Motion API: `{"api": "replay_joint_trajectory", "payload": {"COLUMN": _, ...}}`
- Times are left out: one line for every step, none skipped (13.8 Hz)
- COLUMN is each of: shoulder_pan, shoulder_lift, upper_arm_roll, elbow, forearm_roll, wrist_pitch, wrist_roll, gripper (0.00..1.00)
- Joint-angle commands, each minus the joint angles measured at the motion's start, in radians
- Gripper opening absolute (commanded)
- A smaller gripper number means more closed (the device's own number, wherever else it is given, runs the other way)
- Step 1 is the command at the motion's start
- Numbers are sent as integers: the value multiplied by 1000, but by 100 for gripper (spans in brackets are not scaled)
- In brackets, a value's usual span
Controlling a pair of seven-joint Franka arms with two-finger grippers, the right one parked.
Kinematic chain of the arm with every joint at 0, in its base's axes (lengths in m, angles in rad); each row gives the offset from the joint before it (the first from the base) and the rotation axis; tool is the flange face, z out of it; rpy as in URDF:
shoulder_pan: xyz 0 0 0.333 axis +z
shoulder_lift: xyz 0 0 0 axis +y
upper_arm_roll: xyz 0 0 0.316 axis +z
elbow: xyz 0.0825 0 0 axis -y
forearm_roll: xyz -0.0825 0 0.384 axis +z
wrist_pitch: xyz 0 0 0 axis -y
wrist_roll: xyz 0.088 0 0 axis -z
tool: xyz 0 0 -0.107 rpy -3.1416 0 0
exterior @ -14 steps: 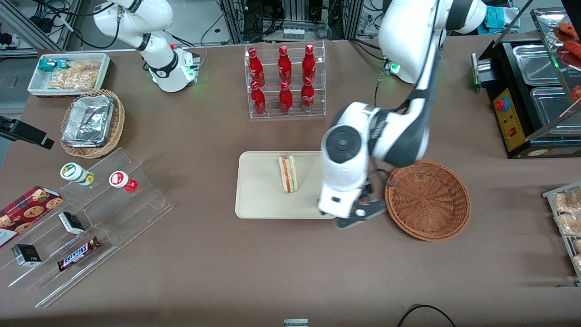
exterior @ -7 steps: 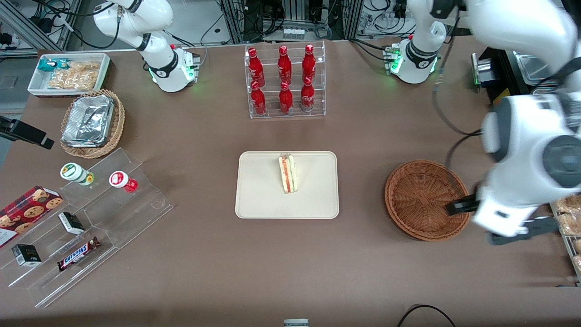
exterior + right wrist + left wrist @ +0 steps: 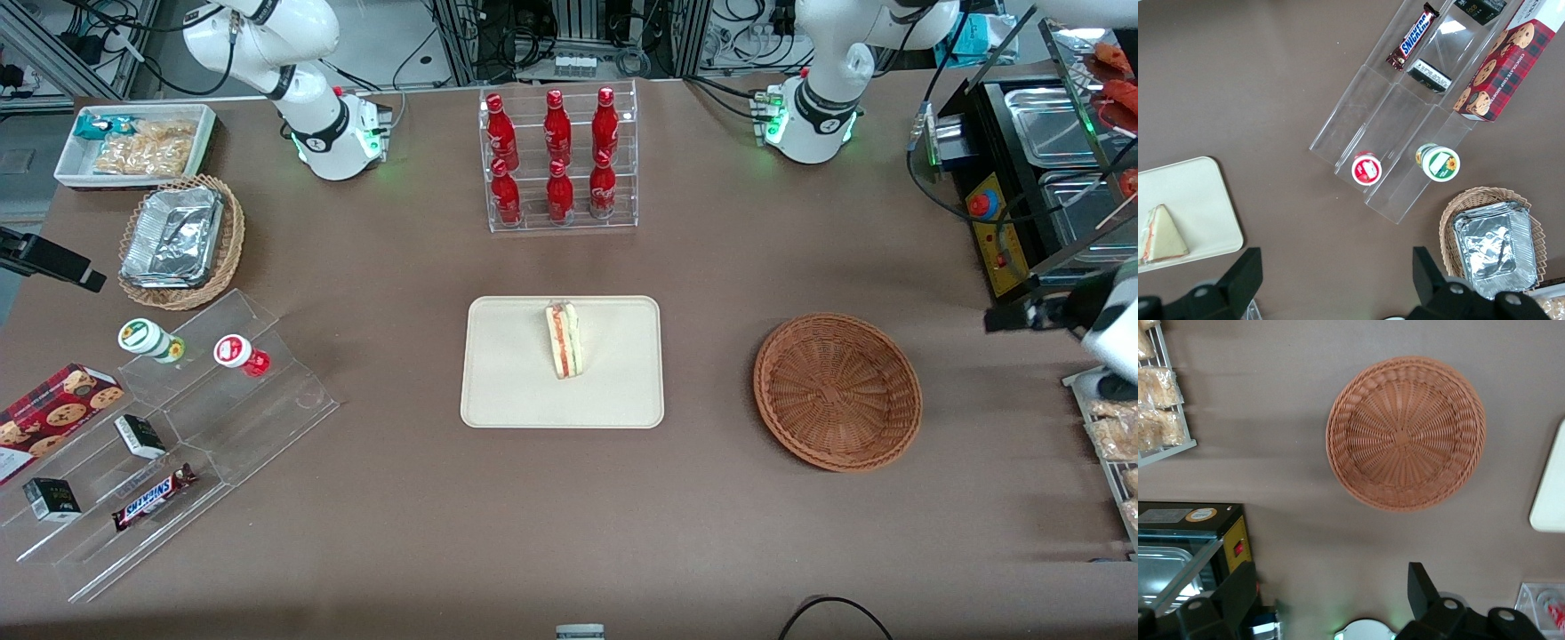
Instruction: Place sandwich from basket to tray
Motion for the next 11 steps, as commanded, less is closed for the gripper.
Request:
{"api": "replay_joint_trajectory", "payload": {"shoulder_pan": -2, "shoulder_lift": -21, "upper_arm_roll": -16, "elbow": -23, "forearm_roll": -9, "wrist_pitch": -9, "wrist_roll": 12, "gripper": 100}}
{"api": "replay_joint_trajectory", "payload": {"shoulder_pan": -4, "shoulder_lift": -21, "upper_arm_roll": -20, "elbow": -23, "forearm_roll": -13, "wrist_pitch": -8, "wrist_roll": -10, "gripper": 100}}
{"api": "replay_joint_trajectory", "payload": {"shoulder_pan": -5, "shoulder_lift": -20, "upper_arm_roll": -20, "elbow": -18, "forearm_roll": -24, "wrist_pitch": -9, "wrist_roll": -42, "gripper": 100}}
{"api": "replay_joint_trajectory", "payload": {"shoulder_pan": -5, "shoulder_lift": -23, "upper_arm_roll": -20, "elbow": -18, "forearm_roll": -41, "wrist_pitch": -11, "wrist_roll": -73, "gripper": 100}}
{"api": "replay_joint_trajectory", "payload": {"shoulder_pan": -1, "shoulder_lift": -25, "upper_arm_roll": -23, "elbow": -18, "forearm_roll": -50, "wrist_pitch": -10, "wrist_roll": -88, "gripper": 100}}
{"api": "replay_joint_trajectory", "payload": {"shoulder_pan": 14, "shoulder_lift": -34, "upper_arm_roll": -49, "elbow": -13, "forearm_roll": -52, "wrist_pitch": -6, "wrist_roll": -94, "gripper": 100}}
{"api": "replay_joint_trajectory", "payload": {"shoulder_pan": 65, "shoulder_lift": -41, "upper_arm_roll": -113, "elbow": -9, "forearm_roll": -43, "wrist_pitch": 3, "wrist_roll": -113, "gripper": 100}}
{"api": "replay_joint_trajectory", "payload": {"shoulder_pan": 147, "shoulder_lift": -75, "upper_arm_roll": -229, "elbow": -6, "forearm_roll": -37, "wrist_pitch": 1, "wrist_roll": -158, "gripper": 100}}
{"api": "replay_joint_trajectory", "payload": {"shoulder_pan": 254, "shoulder_lift": -127, "upper_arm_roll": -370, "elbow": -16, "forearm_roll": -9, "wrist_pitch": -5, "wrist_roll": -204, "gripper": 100}}
{"api": "replay_joint_trajectory", "payload": {"shoulder_pan": 328, "shoulder_lift": -156, "upper_arm_roll": -489, "elbow": -38, "forearm_roll": 79, "wrist_pitch": -12, "wrist_roll": -220, "gripper": 100}}
{"api": "replay_joint_trajectory", "payload": {"shoulder_pan": 376, "shoulder_lift": -197, "upper_arm_roll": -585, "elbow": -91, "forearm_roll": 176, "wrist_pitch": -26, "wrist_roll": -220, "gripper": 100}}
